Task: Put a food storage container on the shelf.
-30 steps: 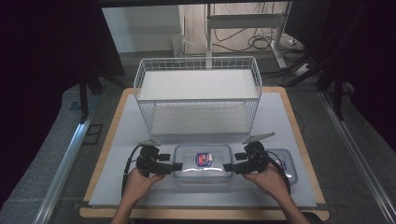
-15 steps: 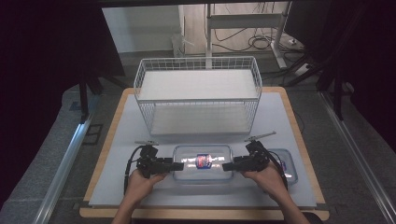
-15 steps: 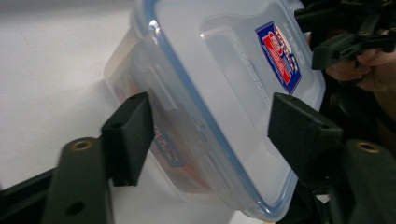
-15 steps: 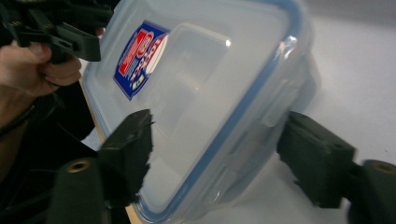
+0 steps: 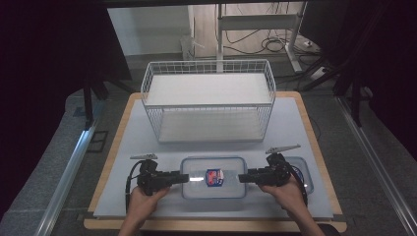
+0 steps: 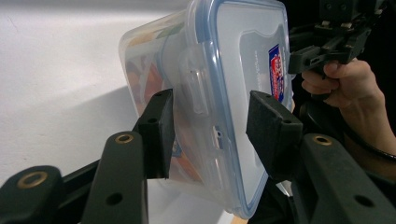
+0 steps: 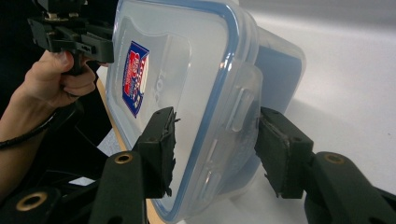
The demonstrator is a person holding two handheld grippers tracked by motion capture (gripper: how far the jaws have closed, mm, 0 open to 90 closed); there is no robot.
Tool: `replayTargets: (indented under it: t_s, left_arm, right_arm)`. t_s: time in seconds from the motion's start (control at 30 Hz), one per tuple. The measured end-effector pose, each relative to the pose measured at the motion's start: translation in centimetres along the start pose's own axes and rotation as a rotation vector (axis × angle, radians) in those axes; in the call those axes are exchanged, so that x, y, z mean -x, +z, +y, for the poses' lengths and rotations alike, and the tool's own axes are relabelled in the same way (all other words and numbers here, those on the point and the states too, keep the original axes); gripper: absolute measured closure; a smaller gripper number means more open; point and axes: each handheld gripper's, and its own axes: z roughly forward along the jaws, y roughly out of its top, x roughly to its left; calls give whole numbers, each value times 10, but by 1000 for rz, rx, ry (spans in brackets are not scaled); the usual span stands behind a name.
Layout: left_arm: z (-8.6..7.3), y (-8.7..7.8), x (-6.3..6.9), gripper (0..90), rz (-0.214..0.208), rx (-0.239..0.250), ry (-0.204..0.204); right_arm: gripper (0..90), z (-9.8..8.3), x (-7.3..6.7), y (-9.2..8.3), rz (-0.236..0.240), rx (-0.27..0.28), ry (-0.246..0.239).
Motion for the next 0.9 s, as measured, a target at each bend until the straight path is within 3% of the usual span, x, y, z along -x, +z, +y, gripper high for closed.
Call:
replayTargets:
  t_s: [0.23, 0.5, 0.63, 0.77, 0.9]
  left_arm:
    - [-2, 2, 0, 506, 9, 6, 16]
    - [-3, 5, -4, 478, -7, -4, -15]
    - [-5, 6, -9, 461, -42, -14, -59]
    - [-4, 5, -8, 474, -30, -23, -45]
    - [-4, 4, -9, 493, -40, -25, -66]
  right_arm:
    - [490, -3, 3, 1, 11, 21, 14]
    - [484, -5, 3, 0, 18, 10, 17]
    - [483, -6, 3, 1, 20, 13, 23]
    - [480, -6, 4, 1, 23, 11, 27]
    - [478, -7, 4, 1, 25, 11, 27]
